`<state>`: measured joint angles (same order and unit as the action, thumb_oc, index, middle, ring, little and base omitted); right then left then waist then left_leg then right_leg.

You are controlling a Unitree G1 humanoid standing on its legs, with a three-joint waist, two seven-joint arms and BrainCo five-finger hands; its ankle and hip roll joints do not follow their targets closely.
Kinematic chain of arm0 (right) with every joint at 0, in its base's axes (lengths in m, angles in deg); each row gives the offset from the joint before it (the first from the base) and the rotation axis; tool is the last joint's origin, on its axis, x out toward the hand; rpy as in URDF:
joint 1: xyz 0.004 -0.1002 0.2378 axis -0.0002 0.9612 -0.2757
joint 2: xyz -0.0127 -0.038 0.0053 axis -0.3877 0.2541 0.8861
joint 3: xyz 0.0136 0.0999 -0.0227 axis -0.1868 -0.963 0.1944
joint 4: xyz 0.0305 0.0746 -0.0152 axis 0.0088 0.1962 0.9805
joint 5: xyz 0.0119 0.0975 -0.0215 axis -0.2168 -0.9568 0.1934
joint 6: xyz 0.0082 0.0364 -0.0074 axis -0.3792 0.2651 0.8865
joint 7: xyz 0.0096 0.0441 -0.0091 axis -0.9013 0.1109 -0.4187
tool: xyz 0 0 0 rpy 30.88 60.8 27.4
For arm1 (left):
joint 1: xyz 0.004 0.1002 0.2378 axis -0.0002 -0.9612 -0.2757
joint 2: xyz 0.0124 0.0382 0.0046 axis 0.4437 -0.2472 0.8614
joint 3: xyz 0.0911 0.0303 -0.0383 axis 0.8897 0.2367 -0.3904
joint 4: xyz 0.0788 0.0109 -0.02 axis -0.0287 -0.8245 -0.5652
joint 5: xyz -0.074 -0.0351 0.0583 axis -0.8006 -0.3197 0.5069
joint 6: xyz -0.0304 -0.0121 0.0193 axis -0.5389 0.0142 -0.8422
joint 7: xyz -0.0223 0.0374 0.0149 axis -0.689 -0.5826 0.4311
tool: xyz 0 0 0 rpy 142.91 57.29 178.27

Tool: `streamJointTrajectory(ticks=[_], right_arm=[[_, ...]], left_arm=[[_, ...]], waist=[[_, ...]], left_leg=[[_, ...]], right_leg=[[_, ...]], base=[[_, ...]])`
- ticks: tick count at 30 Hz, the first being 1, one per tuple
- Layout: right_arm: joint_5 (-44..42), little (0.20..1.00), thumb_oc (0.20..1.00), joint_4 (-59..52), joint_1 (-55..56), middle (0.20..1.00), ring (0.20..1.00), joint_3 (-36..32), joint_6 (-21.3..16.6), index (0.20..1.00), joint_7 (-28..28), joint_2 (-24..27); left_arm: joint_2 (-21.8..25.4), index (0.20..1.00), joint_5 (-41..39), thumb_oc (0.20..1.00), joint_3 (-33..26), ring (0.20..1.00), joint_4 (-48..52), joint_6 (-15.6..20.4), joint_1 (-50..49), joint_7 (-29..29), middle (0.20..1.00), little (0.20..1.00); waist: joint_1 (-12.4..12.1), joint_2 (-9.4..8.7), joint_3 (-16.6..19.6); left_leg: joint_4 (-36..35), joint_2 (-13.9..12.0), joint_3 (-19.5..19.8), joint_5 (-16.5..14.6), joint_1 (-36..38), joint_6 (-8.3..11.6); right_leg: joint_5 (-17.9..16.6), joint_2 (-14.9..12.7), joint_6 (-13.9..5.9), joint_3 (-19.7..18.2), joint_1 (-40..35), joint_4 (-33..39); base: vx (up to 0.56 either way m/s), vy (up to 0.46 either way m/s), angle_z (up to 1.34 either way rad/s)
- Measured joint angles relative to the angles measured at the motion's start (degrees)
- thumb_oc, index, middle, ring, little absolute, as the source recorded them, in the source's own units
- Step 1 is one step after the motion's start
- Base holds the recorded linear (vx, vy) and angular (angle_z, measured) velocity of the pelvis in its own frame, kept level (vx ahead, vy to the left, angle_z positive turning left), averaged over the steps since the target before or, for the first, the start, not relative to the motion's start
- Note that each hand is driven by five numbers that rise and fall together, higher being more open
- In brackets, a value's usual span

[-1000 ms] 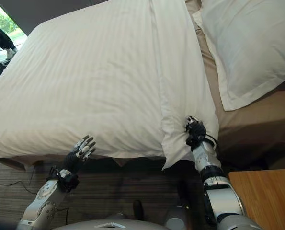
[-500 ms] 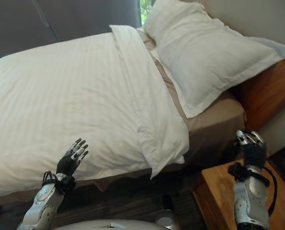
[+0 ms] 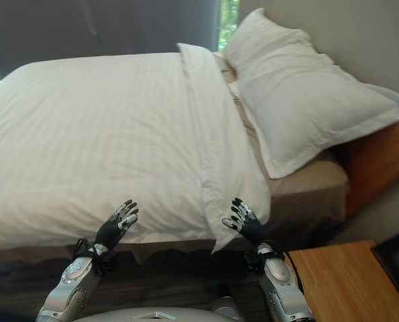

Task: Making the bed.

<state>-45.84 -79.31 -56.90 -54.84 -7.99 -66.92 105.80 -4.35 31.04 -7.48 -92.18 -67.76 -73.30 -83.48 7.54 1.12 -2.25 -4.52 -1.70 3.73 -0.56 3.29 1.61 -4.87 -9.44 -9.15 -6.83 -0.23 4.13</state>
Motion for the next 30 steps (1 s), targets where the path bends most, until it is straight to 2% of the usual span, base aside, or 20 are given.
streamJointTrajectory(ticks=[1,3,4,5,6,8,9,10,11,12,13,14,15,17,19,20,21,25,26,30], right_arm=[[0.0,1.000,1.000,0.0,-2.0,1.000,1.000,-0.5,-0.2,1.000,-0.3,0.6],[-0.1,1.000,1.000,-0.1,-3.8,1.000,1.000,-1.9,-0.7,1.000,0.0,1.0],[-0.1,1.000,1.000,-0.5,-4.2,1.000,1.000,-2.4,-0.7,1.000,0.4,1.7],[-0.1,1.000,1.000,-0.8,-4.3,1.000,1.000,-2.4,-0.7,1.000,0.5,2.3],[-0.2,1.000,1.000,-0.8,-6.7,1.000,1.000,-2.1,-0.8,1.000,0.7,2.9],[-0.8,1.000,1.000,-1.6,-7.2,1.000,1.000,-2.6,-1.3,1.000,1.2,4.3],[-0.7,1.000,1.000,-1.6,-7.7,1.000,1.000,-2.7,-1.3,1.000,1.2,5.0],[-0.7,1.000,1.000,-1.9,-8.1,1.000,1.000,-2.7,-1.3,1.000,1.2,5.2],[-0.3,1.000,1.000,-4.4,-6.0,1.000,1.000,-3.5,-1.8,1.000,1.3,6.9],[-0.1,1.000,1.000,-2.9,-6.9,1.000,1.000,-3.2,-1.8,1.000,1.7,5.1],[-0.1,1.000,1.000,-2.3,-6.6,1.000,1.000,-3.3,-1.6,1.000,2.0,3.1],[-0.1,1.000,1.000,-3.3,-5.5,1.000,1.000,-4.4,-1.6,1.000,2.0,1.0],[-0.2,1.000,1.000,-6.0,-1.5,1.000,1.000,-7.5,-2.5,1.000,2.1,0.0],[-0.1,1.000,1.000,-5.4,2.2,1.000,1.000,-10.6,-2.9,1.000,3.1,-0.8],[0.0,1.000,1.000,-4.1,4.8,1.000,1.000,-12.1,-2.0,1.000,3.7,0.4],[-0.1,1.000,1.000,-3.8,4.9,1.000,1.000,-12.2,-1.7,1.000,3.8,1.3],[-0.1,1.000,1.000,-1.2,4.1,1.000,1.000,-12.2,-0.7,1.000,4.1,0.4],[-0.2,1.000,1.000,-2.5,3.3,1.000,1.000,-7.8,-0.1,1.000,5.1,-2.7],[-0.1,1.000,1.000,-2.5,2.9,1.000,1.000,-6.2,-0.1,1.000,5.1,-3.0],[-0.1,1.000,1.000,-2.0,3.5,1.000,1.000,-4.3,-0.1,1.000,5.1,-3.2]], left_arm=[[0.3,1.000,-0.1,1.000,-0.9,1.000,-0.2,0.1,0.0,-1.0,1.000,1.000],[0.1,1.000,-0.2,1.000,-1.2,1.000,-0.2,0.6,-0.1,-1.7,1.000,1.000],[0.0,1.000,-0.7,1.000,-1.0,1.000,-0.1,0.9,0.4,-2.2,1.000,1.000],[-0.1,1.000,-0.7,1.000,-0.9,1.000,-0.1,1.0,0.6,-2.3,1.000,1.000],[-0.9,1.000,-1.0,1.000,-1.9,1.000,0.3,1.3,-1.3,-2.7,1.000,1.000],[-2.5,1.000,-1.1,1.000,-2.5,1.000,0.3,1.9,-1.1,-3.0,1.000,1.000],[-2.6,1.000,-1.1,1.000,-2.6,1.000,0.4,2.1,-0.6,-3.2,1.000,1.000],[-2.6,1.000,-1.1,1.000,-2.8,1.000,-0.1,2.0,-1.3,-3.4,1.000,1.000],[-1.9,1.000,-1.1,1.000,-2.3,1.000,-0.5,1.9,-3.1,-3.7,1.000,1.000],[-0.2,1.000,-1.1,1.000,-2.6,1.000,-2.1,1.9,-3.1,-3.7,1.000,1.000],[1.3,1.000,-1.1,1.000,-3.0,1.000,-3.0,1.4,-3.9,-3.7,1.000,1.000],[2.1,1.000,-1.1,1.000,-3.4,1.000,-2.9,1.0,-5.7,-3.6,1.000,1.000],[1.3,1.000,-1.0,1.000,-3.6,1.000,-2.6,0.7,-7.0,-3.4,1.000,1.000],[0.4,1.000,-0.9,1.000,-3.5,1.000,-2.4,0.6,-6.8,-2.9,1.000,1.000],[-1.8,1.000,-0.9,1.000,-3.9,1.000,-1.4,0.9,-6.3,-2.8,1.000,1.000],[-3.1,1.000,-0.9,1.000,-3.8,1.000,-0.5,0.9,-6.2,-2.7,1.000,1.000],[-4.2,1.000,-0.9,1.000,-4.0,1.000,0.7,0.9,-5.6,-3.2,1.000,1.000],[-3.0,1.000,-0.8,1.000,-4.8,1.000,5.3,1.1,-7.4,-3.7,1.000,1.000],[-2.6,1.000,-0.7,1.000,-5.7,1.000,4.8,1.2,-8.2,-3.7,1.000,1.000],[-2.5,1.000,-0.5,1.000,-6.7,1.000,4.0,1.2,-10.6,-4.4,1.000,1.000]], waist=[[-1.9,1.18,-0.6],[-3.7,2.45,-1.3],[-3.0,2.83,-1.9],[-3.4,3.44,-2.2],[-6.6,5.45,-2.7],[-6.3,6.15,-3.9],[-6.3,4.77,-5.7],[-6.7,4.41,-6.0],[-6.5,2.55,-7.0],[-7.0,-2.03,-8.2],[-7.0,-6.55,-8.6],[-6.9,-9.43,-8.4],[-5.9,-10.20,-8.0],[-2.5,-7.39,-7.2],[-1.1,-3.41,-5.5],[-1.1,0.63,-4.7],[-0.2,1.95,-4.3],[-0.7,0.90,-2.8],[-1.1,-0.62,-1.7],[-1.5,-3.20,0.6]], left_leg=[[-0.8,-0.8,4.0,1.4,-0.6,0.31],[0.0,-1.7,7.6,2.8,-2.0,2.02],[1.5,-1.8,11.3,3.0,-4.6,2.27],[1.4,-2.3,12.5,2.8,-5.3,2.17],[2.5,-4.6,14.3,4.2,-7.7,3.58],[5.9,-5.0,17.8,6.2,-12.4,8.79],[7.6,-5.3,16.2,7.5,-14.3,9.31],[8.2,-4.3,12.4,9.6,-15.7,7.16],[5.0,-6.5,0.0,6.5,-14.9,1.66],[8.0,-6.6,-6.5,4.8,-15.8,0.41],[13.2,-5.5,-10.0,3.8,-16.8,0.60],[19.4,-4.4,-12.8,2.1,-17.3,1.04],[27.3,-4.4,-14.5,0.1,-15.1,2.28],[31.3,-8.2,-19.9,-3.0,-10.2,3.72],[19.6,-6.6,-18.9,-5.6,-4.1,4.64],[8.6,-5.4,-17.4,-5.8,-0.5,4.29],[-0.7,-2.9,-16.7,-0.6,2.8,0.80],[-1.1,0.3,-16.2,0.0,2.8,-0.28],[-1.1,0.6,-16.9,-0.4,2.6,-0.77],[-1.0,0.6,-17.6,0.0,2.8,-0.83]], right_leg=[[2.1,0.3,-0.43,1.1,-1.4,-0.5],[3.8,2.6,0.34,-0.4,-1.4,-1.8],[5.7,4.3,1.54,-3.0,-1.8,-1.4],[5.9,4.8,1.89,-2.8,-1.6,-1.4],[5.6,8.1,2.96,-1.8,-0.9,-2.2],[6.7,11.9,6.49,-0.8,0.4,-4.4],[8.0,11.6,7.84,0.9,2.3,-7.8],[7.9,12.7,8.26,3.5,2.1,-9.6],[9.5,13.5,11.82,6.3,4.2,-13.2],[9.5,11.1,12.59,7.8,4.7,-14.0],[8.8,8.3,12.89,8.1,4.9,-13.4],[7.0,6.0,13.31,9.1,4.2,-11.5],[5.0,4.2,12.39,12.3,1.3,-6.7],[3.5,3.4,10.92,19.7,-1.9,-3.4],[3.5,3.1,9.10,21.7,-0.6,-3.6],[2.4,3.4,7.50,22.3,0.5,-3.7],[2.5,2.8,5.43,20.4,1.1,-3.4],[1.0,0.5,3.64,16.5,1.0,-2.0],[0.8,0.3,3.31,15.9,1.1,-1.3],[-0.6,0.4,3.14,15.6,1.1,-0.3]], base=[[-0.21,-0.378,1.59],[-0.21,-0.283,1.25],[-0.20,-0.276,1.42],[-0.36,-0.576,1.26],[-0.37,-0.510,0.81],[-0.31,-0.280,1.29],[-0.31,-0.169,1.35],[-0.49,-0.268,1.56],[-0.41,-0.223,1.40],[-0.32,-0.157,1.25],[-0.22,-0.084,0.61],[-0.23,-0.031,1.01],[-0.26,0.026,1.26],[-0.14,0.127,1.73],[-0.02,0.124,1.13],[0.00,0.070,0.67],[-0.01,0.088,0.76],[-0.04,0.070,0.11],[-0.08,0.054,-0.24],[-0.04,0.035,-0.13]])
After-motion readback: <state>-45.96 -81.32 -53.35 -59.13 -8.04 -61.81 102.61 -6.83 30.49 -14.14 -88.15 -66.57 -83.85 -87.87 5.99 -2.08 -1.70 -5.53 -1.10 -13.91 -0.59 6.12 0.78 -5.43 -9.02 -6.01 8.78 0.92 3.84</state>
